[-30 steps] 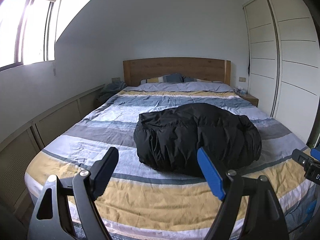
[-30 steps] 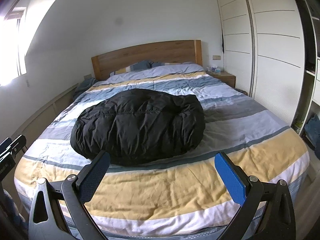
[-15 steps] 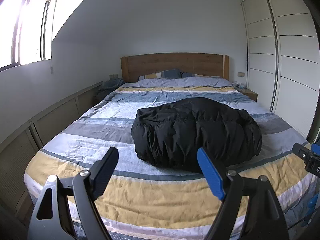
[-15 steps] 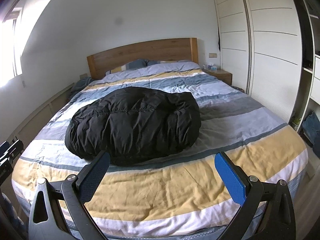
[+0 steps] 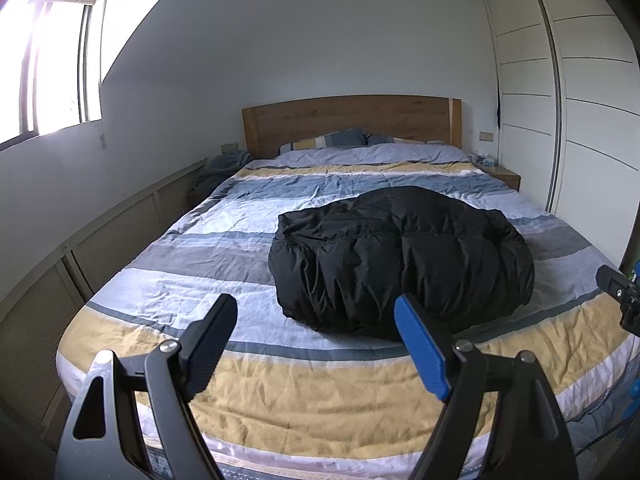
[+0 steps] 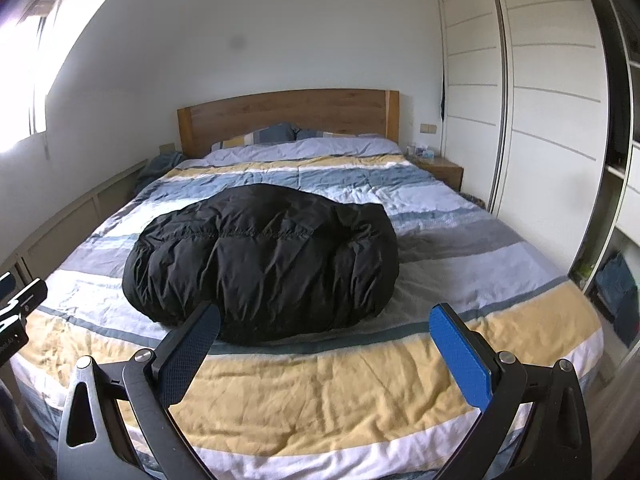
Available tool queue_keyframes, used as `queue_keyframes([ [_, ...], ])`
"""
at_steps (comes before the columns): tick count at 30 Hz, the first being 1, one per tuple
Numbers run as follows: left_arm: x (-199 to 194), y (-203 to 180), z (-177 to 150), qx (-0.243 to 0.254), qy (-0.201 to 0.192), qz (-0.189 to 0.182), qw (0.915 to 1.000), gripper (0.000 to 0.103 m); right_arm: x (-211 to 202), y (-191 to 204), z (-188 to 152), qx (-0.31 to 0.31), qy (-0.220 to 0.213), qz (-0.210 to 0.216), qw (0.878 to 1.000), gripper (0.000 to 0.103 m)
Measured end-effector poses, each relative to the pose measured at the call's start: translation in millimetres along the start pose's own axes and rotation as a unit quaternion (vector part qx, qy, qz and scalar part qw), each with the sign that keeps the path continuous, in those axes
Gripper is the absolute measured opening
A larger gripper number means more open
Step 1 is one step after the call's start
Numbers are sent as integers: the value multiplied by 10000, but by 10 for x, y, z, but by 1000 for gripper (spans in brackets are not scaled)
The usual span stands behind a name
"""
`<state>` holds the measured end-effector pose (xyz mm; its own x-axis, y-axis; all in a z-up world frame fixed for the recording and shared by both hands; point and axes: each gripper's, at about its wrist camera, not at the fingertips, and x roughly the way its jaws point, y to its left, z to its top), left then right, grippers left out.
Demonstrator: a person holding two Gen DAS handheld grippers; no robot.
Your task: Fold large clothes
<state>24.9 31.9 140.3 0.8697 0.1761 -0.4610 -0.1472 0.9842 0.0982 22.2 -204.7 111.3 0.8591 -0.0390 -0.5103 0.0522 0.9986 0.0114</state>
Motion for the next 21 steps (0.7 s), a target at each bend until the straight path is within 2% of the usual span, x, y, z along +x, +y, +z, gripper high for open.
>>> queue_keyframes([
  [21, 436, 45, -132, 28, 467, -26, 9989, 80, 338, 96, -86, -272, 315, -68, 9991, 103],
])
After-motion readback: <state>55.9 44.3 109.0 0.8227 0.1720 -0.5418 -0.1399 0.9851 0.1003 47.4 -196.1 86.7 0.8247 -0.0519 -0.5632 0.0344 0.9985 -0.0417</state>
